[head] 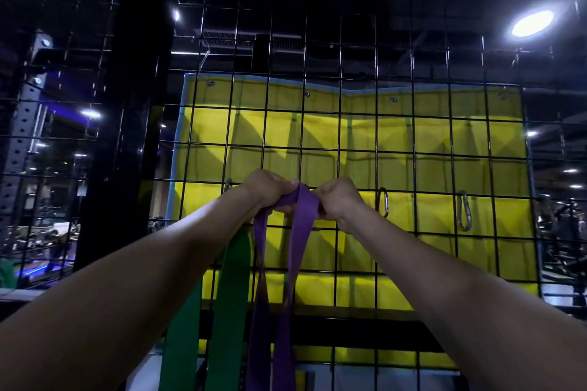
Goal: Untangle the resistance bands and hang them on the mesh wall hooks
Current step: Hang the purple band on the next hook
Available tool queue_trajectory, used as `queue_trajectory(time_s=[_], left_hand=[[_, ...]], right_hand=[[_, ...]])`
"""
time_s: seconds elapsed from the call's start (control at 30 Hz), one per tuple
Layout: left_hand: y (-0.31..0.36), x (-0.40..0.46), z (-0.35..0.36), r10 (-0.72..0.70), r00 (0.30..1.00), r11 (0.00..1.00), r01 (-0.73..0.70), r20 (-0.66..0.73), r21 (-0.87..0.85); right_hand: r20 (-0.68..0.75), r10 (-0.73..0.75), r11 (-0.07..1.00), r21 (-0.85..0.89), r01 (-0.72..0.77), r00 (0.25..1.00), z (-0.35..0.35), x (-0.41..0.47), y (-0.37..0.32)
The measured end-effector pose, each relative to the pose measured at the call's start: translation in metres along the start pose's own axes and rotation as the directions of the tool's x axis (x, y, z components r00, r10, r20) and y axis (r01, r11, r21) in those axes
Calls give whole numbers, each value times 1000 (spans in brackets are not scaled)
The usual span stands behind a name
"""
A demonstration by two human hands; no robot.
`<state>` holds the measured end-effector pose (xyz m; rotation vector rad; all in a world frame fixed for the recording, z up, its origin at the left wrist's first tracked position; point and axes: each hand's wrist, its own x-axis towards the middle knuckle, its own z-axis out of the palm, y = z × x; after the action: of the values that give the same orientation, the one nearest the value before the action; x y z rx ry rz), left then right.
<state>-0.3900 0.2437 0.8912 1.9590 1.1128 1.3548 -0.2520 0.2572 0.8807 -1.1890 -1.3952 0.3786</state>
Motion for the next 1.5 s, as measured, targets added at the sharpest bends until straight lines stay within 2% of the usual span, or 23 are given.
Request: queue_trajectory(time_s=[0.17,0.23,0.33,0.4,0.47,0.53,0.63,0.87,0.97,1.17,1.23,1.33,1.43,1.5], left_hand=[[-12,4,7,75,997,997,-75,28,21],[-13,3,8,63,996,998,-65,69,25],[-17,-1,10,16,994,993,-4,105,-121],[-20,-4,10,21,991,991,-3,132,-132],[-21,-5,10,55,988,998,-48,147,-50],[-23,-3,10,110,985,983,-128,135,135],[-25,0,14,180,972,874,-228,149,429],[-24,-5,16,333,926,730,-373,179,572],[-28,-7,18,411,891,684,-442,195,580],[-37,-6,23,511,836,599,-512,200,616],[-38,-5,26,534,824,599,-526,189,604],[-37,-6,30,552,815,611,-540,177,578],[-40,-9,33,534,836,689,-515,123,510],[-43,-11,36,499,863,758,-481,83,440]], right_hand=[[18,30,1000,6,-30,999,-1,0,-4],[18,34,999,-1,-34,999,-2,0,-6],[43,63,998,22,-64,997,-3,-2,-9],[58,66,997,24,-67,996,-4,-5,-11],[64,62,998,6,-62,996,-5,-6,-12],[53,59,998,-17,-58,997,-3,-5,-11],[41,53,998,-45,-52,998,-3,-4,-12],[45,39,995,-94,-35,998,-2,0,-10],[49,21,994,-112,-15,999,-4,-3,-9],[94,-16,999,42,12,995,-10,-20,-1],[113,-60,997,54,54,992,-17,-27,3],[106,-132,989,-48,138,986,-25,-33,10],[90,-174,979,-93,182,981,-25,-36,14],[68,-141,990,3,141,988,-23,-38,18]])
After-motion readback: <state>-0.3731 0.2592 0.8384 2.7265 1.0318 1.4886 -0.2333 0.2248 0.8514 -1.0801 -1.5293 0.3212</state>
